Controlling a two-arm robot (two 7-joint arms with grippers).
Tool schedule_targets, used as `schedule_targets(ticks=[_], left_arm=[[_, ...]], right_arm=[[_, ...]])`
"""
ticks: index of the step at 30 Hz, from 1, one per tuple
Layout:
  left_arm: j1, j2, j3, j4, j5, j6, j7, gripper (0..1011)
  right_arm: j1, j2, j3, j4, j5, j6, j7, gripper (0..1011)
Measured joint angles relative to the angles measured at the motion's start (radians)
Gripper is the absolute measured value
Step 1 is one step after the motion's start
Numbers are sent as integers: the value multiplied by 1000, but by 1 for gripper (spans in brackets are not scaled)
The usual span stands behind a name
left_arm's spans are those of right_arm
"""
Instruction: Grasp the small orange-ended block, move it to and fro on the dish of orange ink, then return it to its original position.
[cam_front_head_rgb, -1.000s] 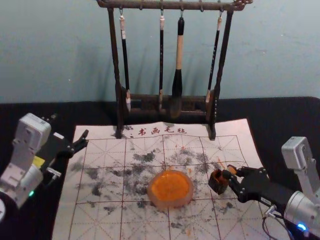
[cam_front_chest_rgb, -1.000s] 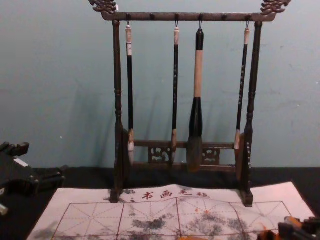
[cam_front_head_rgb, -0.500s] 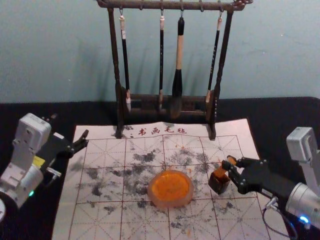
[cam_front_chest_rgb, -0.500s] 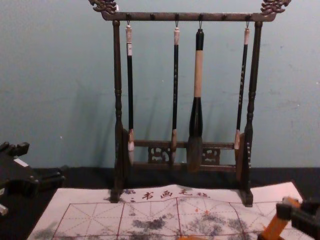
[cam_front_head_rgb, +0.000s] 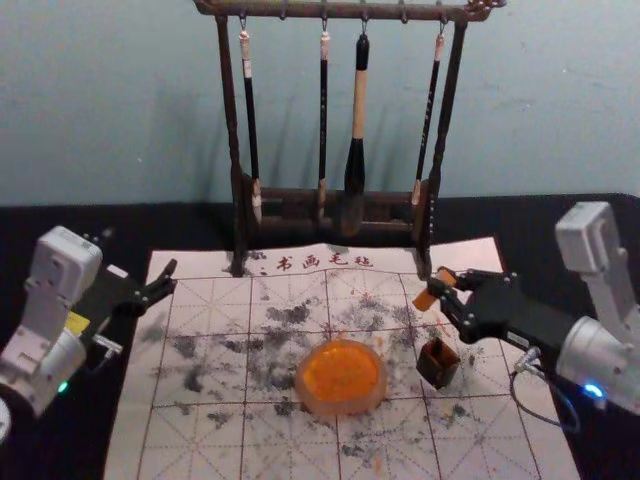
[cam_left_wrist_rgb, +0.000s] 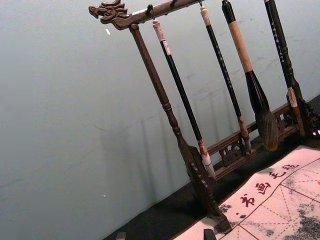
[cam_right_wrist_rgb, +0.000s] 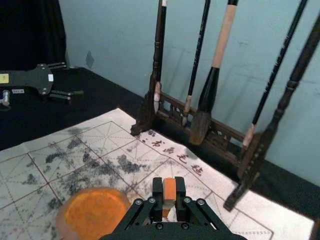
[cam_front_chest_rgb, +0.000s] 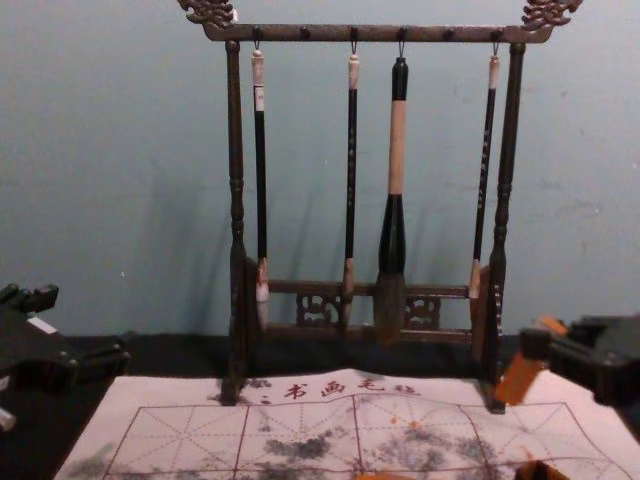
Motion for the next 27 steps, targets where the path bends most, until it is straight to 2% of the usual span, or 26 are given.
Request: schedule_targets(ticks=[8,13,21,27], left_arm=[[0,0,0,0,0,0,0,1001],[0,0,0,0,0,0,0,1001],[0,0,0,0,0,0,0,1001],[0,0,0,0,0,0,0,1001]], right_arm=[[67,-43,-56,41,-25,39,3,86],[81,-63,-84,61,-32,47,11,86],[86,-67,-131,67,-53,45,39,86],[87,-62,-151,62,-60,42,55,86]])
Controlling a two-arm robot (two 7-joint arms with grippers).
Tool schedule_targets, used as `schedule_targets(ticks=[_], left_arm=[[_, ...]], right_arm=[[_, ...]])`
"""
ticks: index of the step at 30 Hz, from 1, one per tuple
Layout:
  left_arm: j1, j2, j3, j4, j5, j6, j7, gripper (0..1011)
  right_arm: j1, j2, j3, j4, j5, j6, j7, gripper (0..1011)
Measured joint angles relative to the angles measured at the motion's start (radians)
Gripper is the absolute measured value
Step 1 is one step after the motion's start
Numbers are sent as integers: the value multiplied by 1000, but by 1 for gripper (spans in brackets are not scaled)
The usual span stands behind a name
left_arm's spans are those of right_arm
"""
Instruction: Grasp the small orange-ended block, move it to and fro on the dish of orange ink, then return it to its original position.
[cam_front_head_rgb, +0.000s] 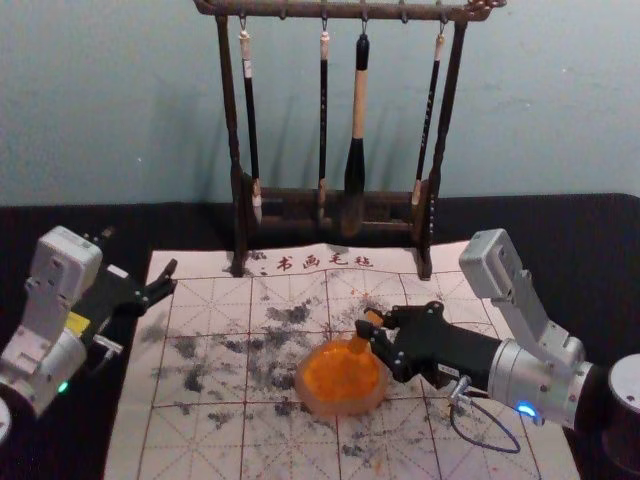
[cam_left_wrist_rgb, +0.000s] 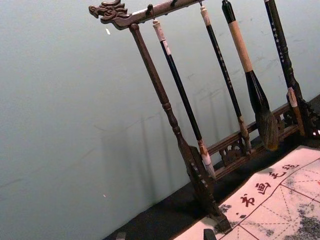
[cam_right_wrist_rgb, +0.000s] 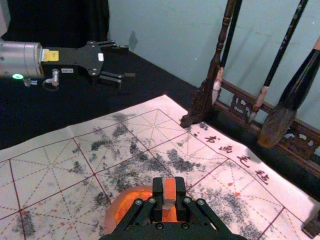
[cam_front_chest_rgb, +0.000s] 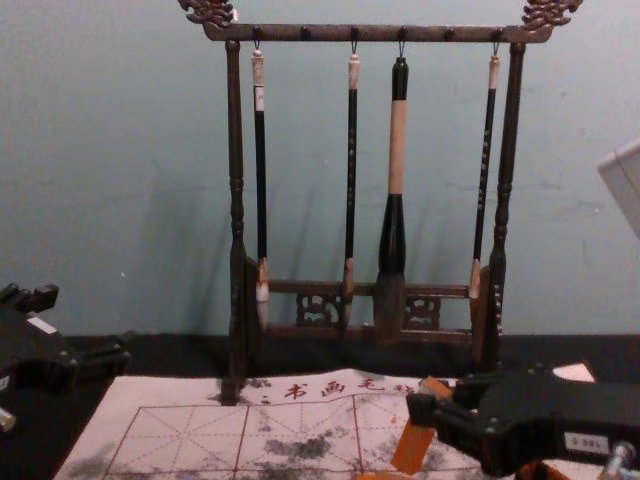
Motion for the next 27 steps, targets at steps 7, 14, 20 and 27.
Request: schedule_targets(ticks=[7,14,20,27], left_arm=[[0,0,0,0,0,0,0,1001],[0,0,0,0,0,0,0,1001],[0,0,0,0,0,0,0,1001],[0,0,0,0,0,0,0,1001]], right_arm=[[0,1,-3,-1,-1,-1,2,86],[-1,1,-1,-1,0,-2,2,86],[-1,1,0,-1,0,-3,1,86],[-1,1,0,-1,1,-3,1,86]])
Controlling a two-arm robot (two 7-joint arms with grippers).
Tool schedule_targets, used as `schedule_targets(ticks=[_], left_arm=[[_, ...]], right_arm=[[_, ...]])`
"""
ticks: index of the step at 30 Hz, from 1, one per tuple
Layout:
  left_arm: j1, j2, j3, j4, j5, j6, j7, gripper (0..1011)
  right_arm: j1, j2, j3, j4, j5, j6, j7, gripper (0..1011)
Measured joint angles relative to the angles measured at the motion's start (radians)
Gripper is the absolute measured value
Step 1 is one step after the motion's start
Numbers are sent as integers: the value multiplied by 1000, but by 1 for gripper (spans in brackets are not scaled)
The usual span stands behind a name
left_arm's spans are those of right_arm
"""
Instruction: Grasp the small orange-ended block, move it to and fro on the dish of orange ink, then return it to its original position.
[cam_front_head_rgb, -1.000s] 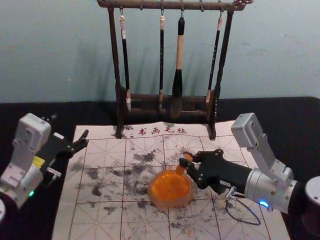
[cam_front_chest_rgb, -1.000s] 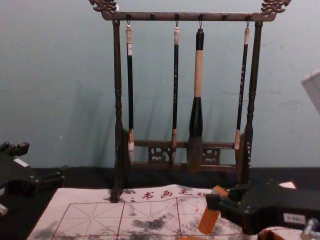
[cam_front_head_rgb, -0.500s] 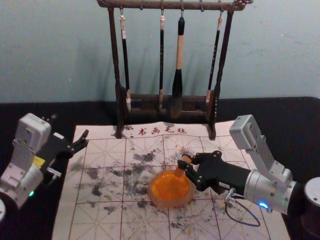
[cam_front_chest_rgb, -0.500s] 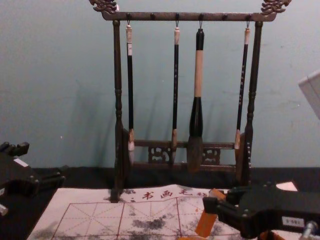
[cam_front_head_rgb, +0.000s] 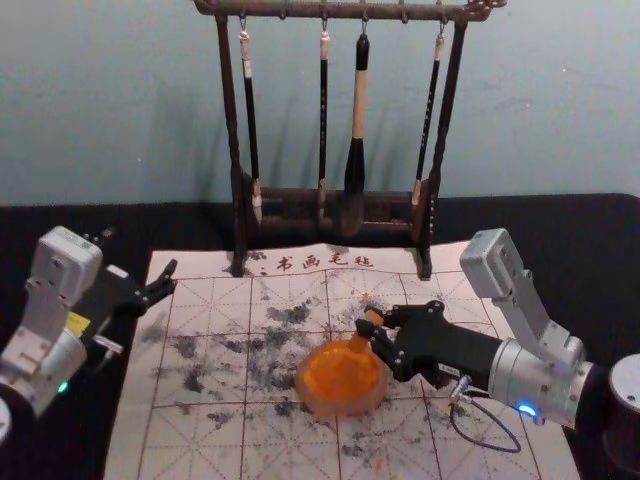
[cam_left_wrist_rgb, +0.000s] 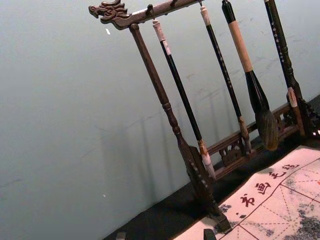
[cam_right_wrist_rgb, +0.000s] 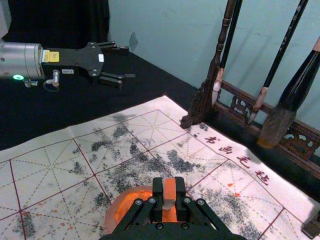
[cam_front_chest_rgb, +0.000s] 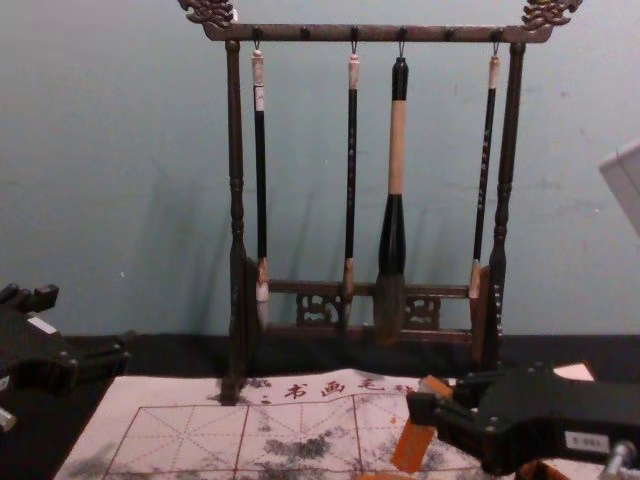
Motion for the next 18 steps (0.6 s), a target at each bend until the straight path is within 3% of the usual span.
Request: schedule_targets(ticks=[8,18], left_arm=[[0,0,0,0,0,0,0,1001],[0,0,0,0,0,0,0,1001]], right_arm=[[10,16,-17,-3,-17,3,12,86],[46,7,-67,10,-49,20,42,86]])
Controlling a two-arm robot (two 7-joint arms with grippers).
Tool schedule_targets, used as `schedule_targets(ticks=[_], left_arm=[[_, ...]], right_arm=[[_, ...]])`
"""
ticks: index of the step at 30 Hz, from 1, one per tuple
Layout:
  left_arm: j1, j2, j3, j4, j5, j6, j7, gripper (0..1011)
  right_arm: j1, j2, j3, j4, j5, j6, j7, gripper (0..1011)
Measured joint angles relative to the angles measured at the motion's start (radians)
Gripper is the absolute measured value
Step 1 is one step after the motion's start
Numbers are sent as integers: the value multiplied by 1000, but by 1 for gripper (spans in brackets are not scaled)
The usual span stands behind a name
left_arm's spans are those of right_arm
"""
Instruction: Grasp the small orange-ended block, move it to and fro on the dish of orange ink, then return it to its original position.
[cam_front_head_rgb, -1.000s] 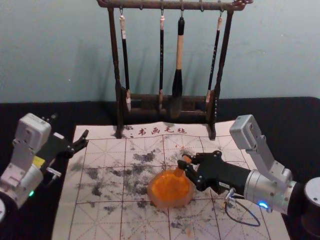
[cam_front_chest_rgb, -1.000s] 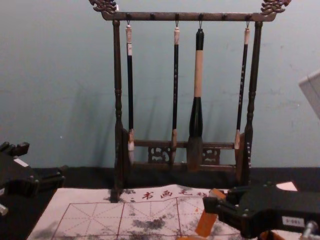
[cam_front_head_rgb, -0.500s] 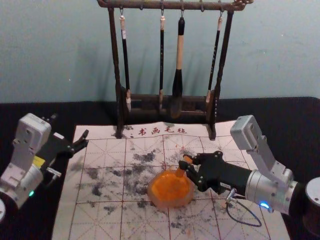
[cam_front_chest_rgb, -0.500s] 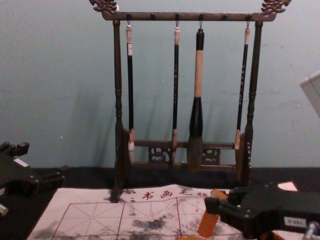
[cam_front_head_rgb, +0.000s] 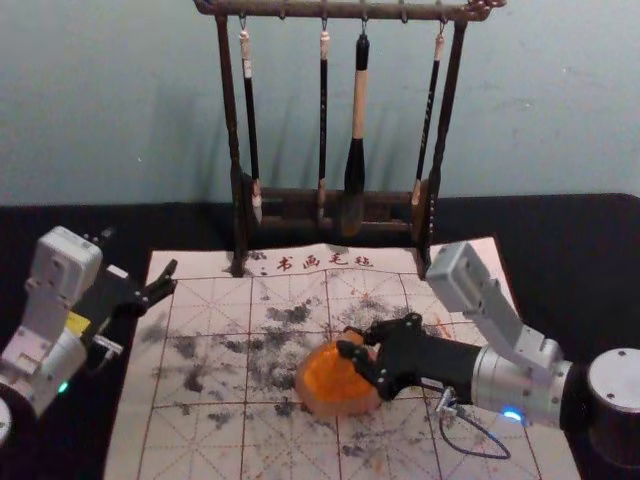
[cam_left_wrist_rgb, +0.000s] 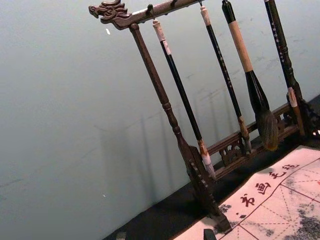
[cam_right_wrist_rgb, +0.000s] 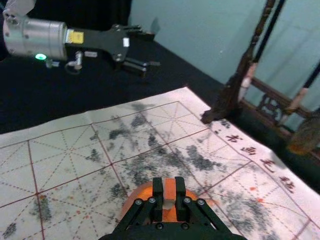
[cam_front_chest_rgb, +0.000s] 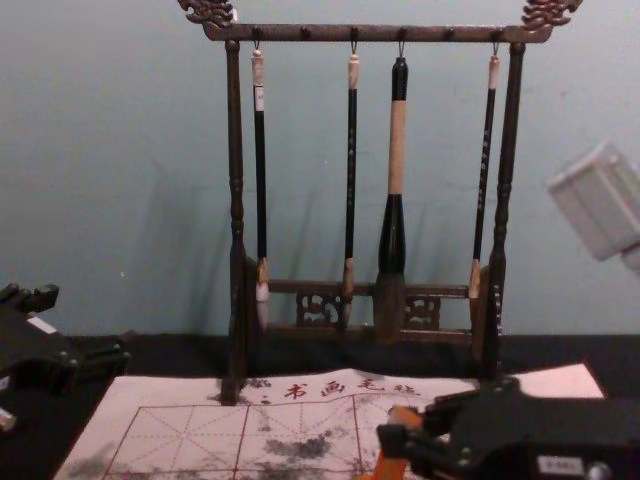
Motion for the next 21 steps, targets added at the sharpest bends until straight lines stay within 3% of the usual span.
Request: schedule_targets(ticks=[13,21], left_arm=[[0,0,0,0,0,0,0,1001],[0,0,0,0,0,0,0,1001]], right_arm=[[61,-11,-62,19,-39,59,35,86],[81,-15,-73,32,-51,79,36,86]])
